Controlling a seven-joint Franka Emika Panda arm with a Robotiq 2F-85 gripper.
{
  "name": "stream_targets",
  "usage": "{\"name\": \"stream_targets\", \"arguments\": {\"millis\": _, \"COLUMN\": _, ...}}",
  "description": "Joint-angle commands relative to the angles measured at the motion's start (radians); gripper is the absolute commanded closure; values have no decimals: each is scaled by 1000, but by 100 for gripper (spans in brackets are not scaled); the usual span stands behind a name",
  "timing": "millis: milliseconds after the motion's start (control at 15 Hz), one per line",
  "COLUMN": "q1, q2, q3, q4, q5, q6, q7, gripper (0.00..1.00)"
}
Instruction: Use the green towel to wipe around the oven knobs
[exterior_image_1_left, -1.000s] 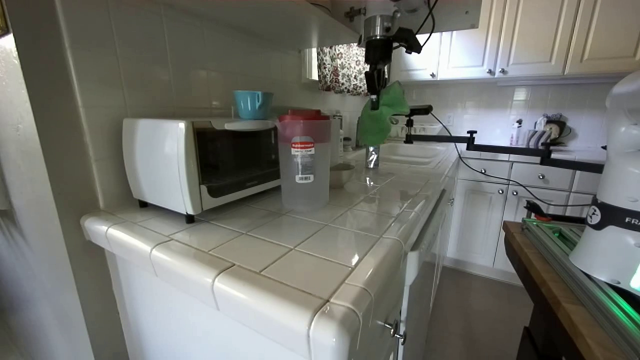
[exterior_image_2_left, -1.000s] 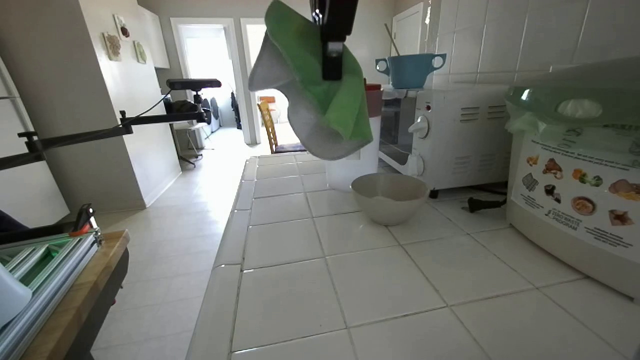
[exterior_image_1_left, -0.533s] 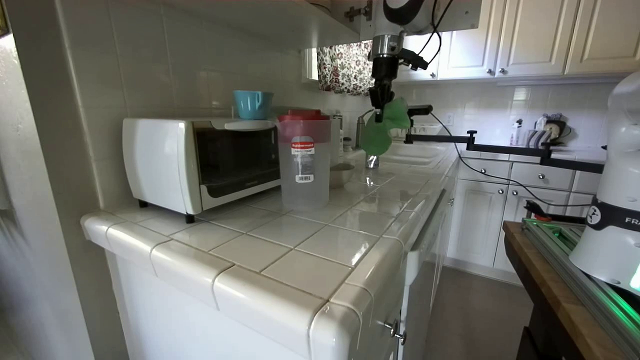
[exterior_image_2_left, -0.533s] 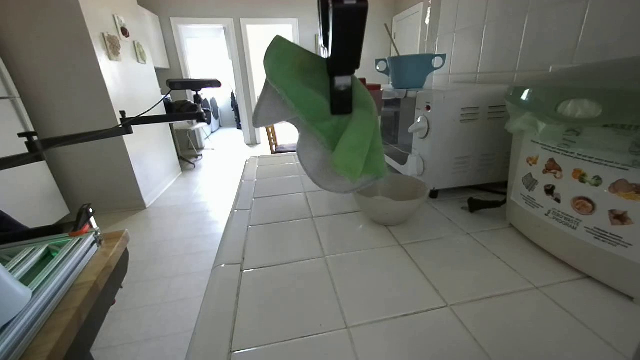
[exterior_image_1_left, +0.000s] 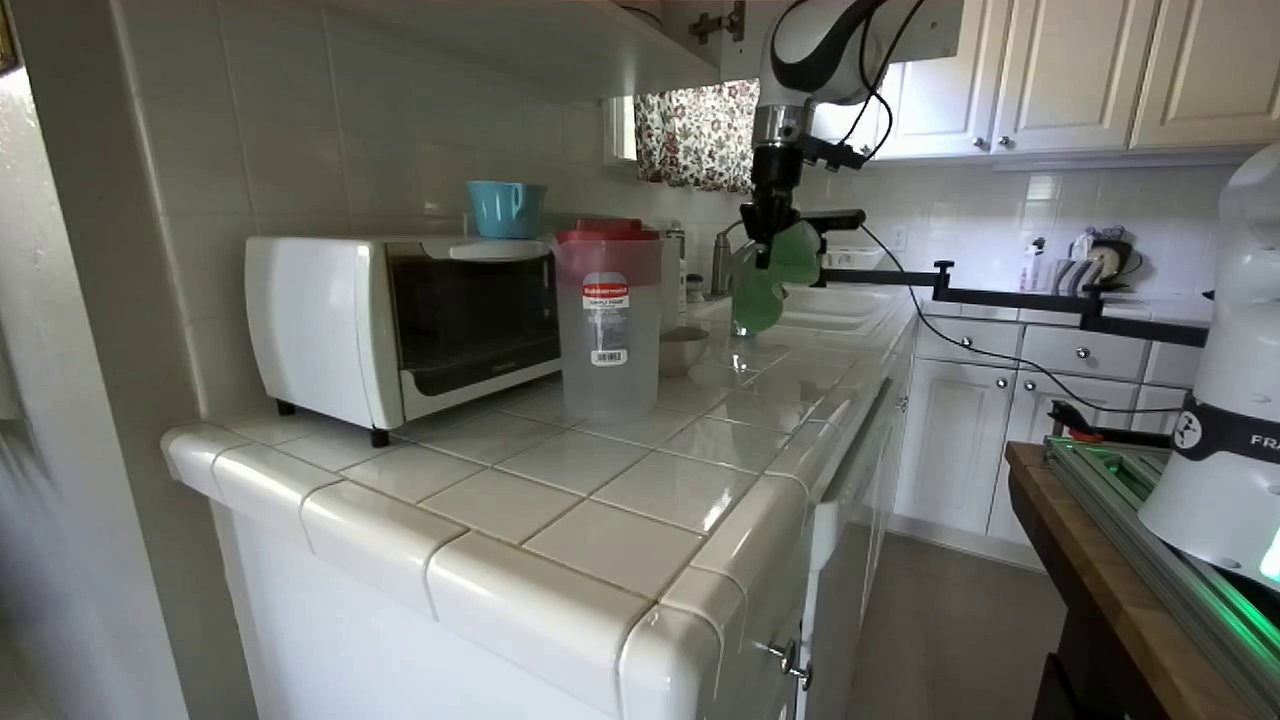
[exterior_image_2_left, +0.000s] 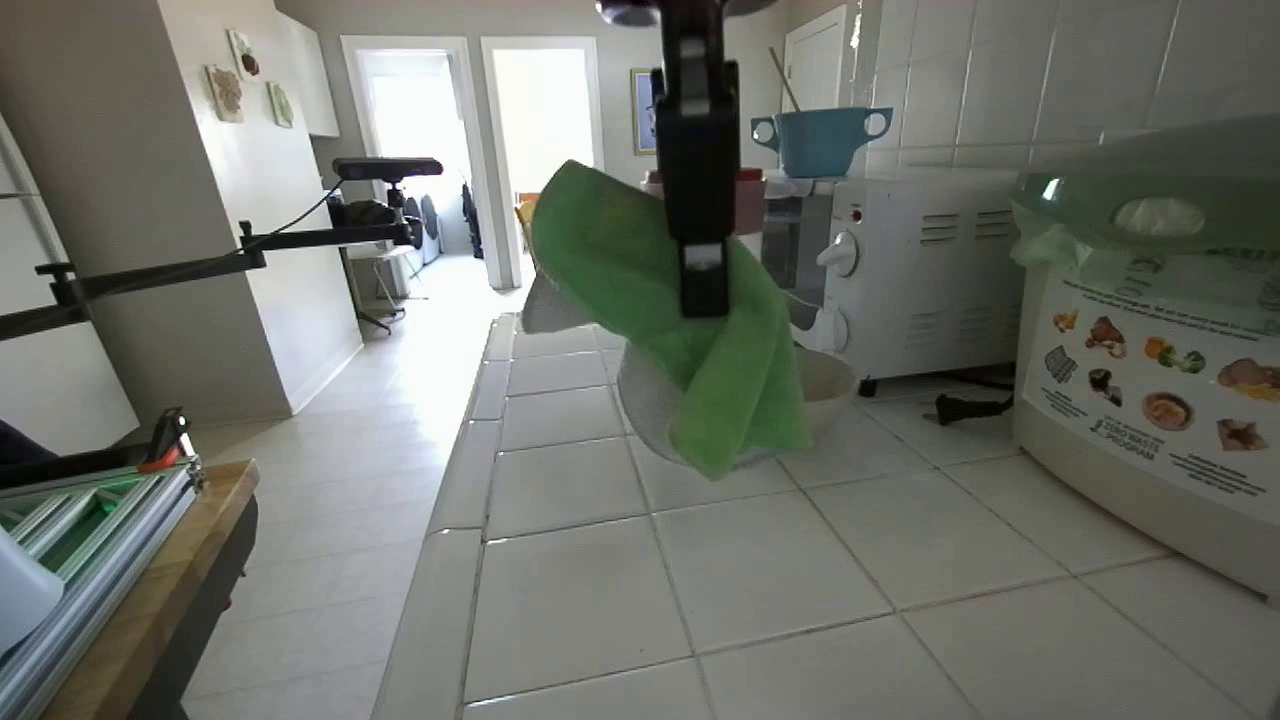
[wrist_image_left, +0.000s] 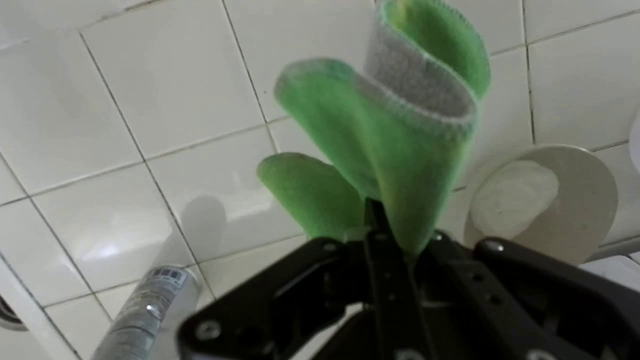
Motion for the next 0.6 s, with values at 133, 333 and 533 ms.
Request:
{"name": "stream_targets", "arguments": {"millis": 133, "q1": -16, "q2": 80, "q3": -12, "q4": -14, "q5": 42, "q6": 87, "q7": 107, "gripper": 99}}
{"name": "stream_targets", "arguments": {"millis": 333, "q1": -22, "q2": 117, "q3": -18, "q4": -13, "q5": 46, "q6": 123, "q7": 154, "gripper": 99}}
{"name": "stream_targets", "arguments": {"millis": 533, "q1": -23, "q2": 139, "q3": -22, "q4": -17, "q5": 40, "q6": 144, "q7": 196, "gripper": 99}}
